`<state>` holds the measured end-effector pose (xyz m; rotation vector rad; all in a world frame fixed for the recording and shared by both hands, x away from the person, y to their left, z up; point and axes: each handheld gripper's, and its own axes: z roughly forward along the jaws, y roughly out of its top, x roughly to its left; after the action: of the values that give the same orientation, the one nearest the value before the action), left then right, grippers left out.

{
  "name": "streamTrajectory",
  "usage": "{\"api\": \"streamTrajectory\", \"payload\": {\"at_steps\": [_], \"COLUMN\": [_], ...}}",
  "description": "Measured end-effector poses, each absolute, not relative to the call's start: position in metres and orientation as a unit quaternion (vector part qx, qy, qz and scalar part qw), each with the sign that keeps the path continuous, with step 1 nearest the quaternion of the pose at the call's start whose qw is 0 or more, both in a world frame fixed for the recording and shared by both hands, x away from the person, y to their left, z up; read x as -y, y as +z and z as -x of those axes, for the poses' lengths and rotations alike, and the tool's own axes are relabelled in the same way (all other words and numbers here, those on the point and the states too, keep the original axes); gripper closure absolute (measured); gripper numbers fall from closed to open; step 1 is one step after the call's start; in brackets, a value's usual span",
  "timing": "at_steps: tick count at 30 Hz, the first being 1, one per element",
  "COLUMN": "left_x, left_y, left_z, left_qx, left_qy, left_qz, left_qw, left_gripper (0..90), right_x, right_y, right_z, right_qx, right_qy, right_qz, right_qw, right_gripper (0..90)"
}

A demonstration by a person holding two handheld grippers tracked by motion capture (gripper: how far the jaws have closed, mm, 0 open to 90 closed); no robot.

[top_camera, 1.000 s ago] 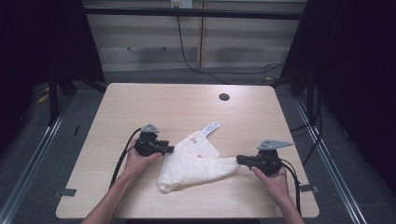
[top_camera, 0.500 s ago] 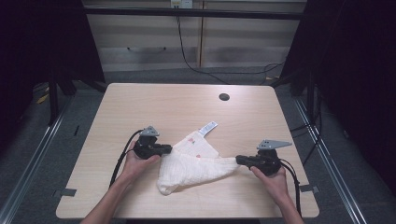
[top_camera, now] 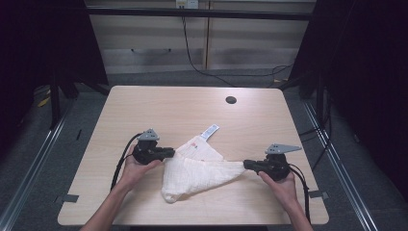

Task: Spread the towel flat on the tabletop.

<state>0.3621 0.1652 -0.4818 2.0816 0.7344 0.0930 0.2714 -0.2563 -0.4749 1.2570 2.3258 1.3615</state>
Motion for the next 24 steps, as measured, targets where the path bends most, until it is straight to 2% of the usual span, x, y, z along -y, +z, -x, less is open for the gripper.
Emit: {"api": "streamTrajectory", "payload": {"at_steps": [4, 15, 24], "left_x": [-0.166, -0.171, -0.185], "left_y": [-0.481, -0.48, -0.463], "left_z": [-0.361, -0.361, -0.356], "left_qx": [-0.3, -0.305, -0.305], "left_qy": [0.04, 0.036, 0.048], "left_qz": [-0.841, -0.834, -0.819], "left_qw": [0.449, 0.459, 0.483], "left_gripper": [78.4, 84.6, 85.8], "right_x": [0.256, 0.257, 0.258], "right_y": [-0.475, -0.475, -0.462], "right_z": [-0.271, -0.272, -0.271], "right_qx": [-0.779, -0.778, -0.772], "right_qy": [0.456, 0.458, 0.473], "right_qz": [-0.421, -0.423, -0.415], "right_qw": [0.084, 0.084, 0.093], "right_gripper": [86.9, 86.8, 86.9]}}
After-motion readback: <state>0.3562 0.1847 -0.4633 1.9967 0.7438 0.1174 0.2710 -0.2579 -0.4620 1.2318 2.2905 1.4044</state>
